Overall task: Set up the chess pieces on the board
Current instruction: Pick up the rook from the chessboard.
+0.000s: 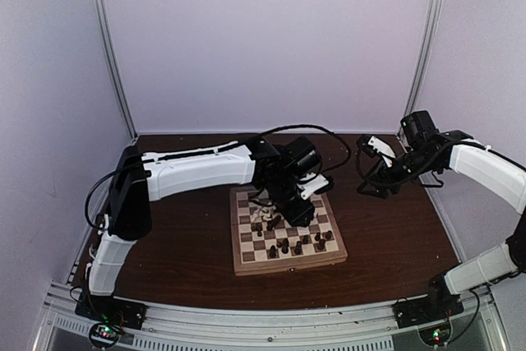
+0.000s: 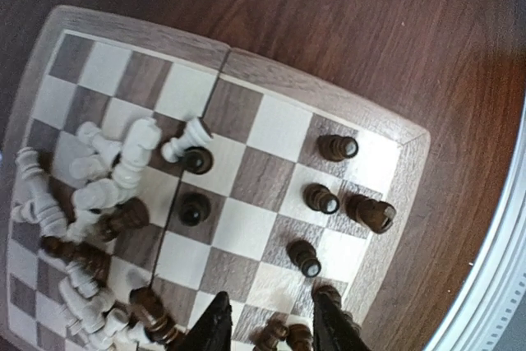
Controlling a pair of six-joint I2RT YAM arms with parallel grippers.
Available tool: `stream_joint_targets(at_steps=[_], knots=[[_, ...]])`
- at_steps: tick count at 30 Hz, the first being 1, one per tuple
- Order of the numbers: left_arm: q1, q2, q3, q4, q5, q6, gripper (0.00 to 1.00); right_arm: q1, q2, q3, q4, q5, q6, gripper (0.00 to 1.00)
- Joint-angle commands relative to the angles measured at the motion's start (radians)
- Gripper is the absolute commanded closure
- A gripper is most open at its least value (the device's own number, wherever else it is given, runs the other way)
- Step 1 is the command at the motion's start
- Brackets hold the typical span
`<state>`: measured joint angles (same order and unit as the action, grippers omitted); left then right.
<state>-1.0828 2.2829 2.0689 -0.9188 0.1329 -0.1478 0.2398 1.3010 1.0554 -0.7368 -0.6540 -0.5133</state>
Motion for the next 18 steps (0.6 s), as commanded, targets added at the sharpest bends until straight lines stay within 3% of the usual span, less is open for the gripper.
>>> stream_joint_targets(at_steps=[1, 4, 9, 18], knots=[[0.042, -0.14, -0.063, 0.01, -0.114, -0.041, 0.66, -0.007, 0.007, -0.001, -0.007, -0.008, -0.004, 0.33], [0.077, -0.201, -0.153, 0.032, -0.174, -0.075, 0.66, -0.005, 0.009, 0.0, -0.009, -0.009, -0.004, 0.33], [0.118, -0.249, -0.269, 0.037, -0.159, -0.104, 0.67, -0.006, 0.01, -0.001, -0.008, -0.008, -0.005, 0.33], [0.121, -0.25, -0.335, 0.064, -0.082, -0.112, 0.6, -0.006, 0.026, 0.004, -0.014, -0.007, -0.007, 0.33]])
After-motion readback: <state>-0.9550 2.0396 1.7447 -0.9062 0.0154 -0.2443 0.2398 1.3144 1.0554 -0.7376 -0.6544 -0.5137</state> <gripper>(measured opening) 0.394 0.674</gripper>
